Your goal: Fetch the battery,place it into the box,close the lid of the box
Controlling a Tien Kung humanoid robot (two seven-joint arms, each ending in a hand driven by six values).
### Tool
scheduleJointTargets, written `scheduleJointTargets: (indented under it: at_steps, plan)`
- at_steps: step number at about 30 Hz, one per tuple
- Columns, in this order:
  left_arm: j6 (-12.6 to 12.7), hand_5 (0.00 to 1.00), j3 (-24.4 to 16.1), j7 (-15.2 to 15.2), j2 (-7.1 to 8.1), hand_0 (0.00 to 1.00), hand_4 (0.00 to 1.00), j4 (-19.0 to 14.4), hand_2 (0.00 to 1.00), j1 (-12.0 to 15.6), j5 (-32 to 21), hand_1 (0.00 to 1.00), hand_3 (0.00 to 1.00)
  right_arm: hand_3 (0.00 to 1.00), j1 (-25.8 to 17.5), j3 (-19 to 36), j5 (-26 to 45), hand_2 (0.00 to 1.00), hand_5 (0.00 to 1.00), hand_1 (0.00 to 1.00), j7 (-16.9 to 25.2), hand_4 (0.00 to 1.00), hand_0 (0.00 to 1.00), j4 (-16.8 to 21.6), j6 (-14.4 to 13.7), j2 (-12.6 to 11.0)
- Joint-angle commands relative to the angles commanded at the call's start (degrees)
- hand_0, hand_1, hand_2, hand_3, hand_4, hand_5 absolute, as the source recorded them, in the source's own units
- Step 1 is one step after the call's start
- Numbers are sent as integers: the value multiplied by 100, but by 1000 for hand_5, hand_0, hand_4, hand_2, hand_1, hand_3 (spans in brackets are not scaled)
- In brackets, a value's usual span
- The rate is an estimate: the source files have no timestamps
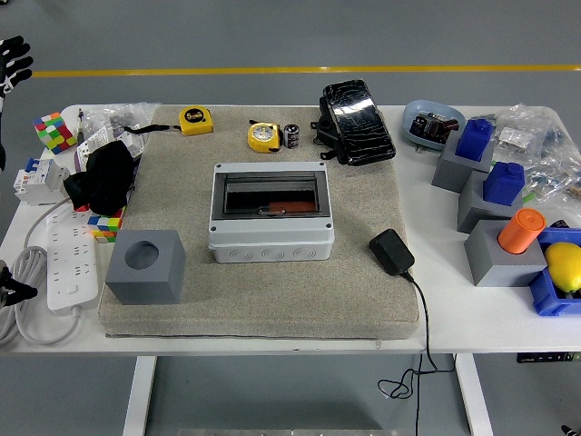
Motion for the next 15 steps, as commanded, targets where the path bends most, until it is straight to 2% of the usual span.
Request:
scheduleJointTargets:
  at_steps: [9,15]
  plan:
    - [-6,998,-81,11,23,720,998,-12,751,-10,28,774,746,538,47,-5,-10,660,427,659,-13,958,646,-9,-24,-48]
    - [-19,998,-107,14,3,697,998,-5,737,-43,42,773,746,537,45,-74,16,660,427,659,-11,957,645,-12,9,-86]
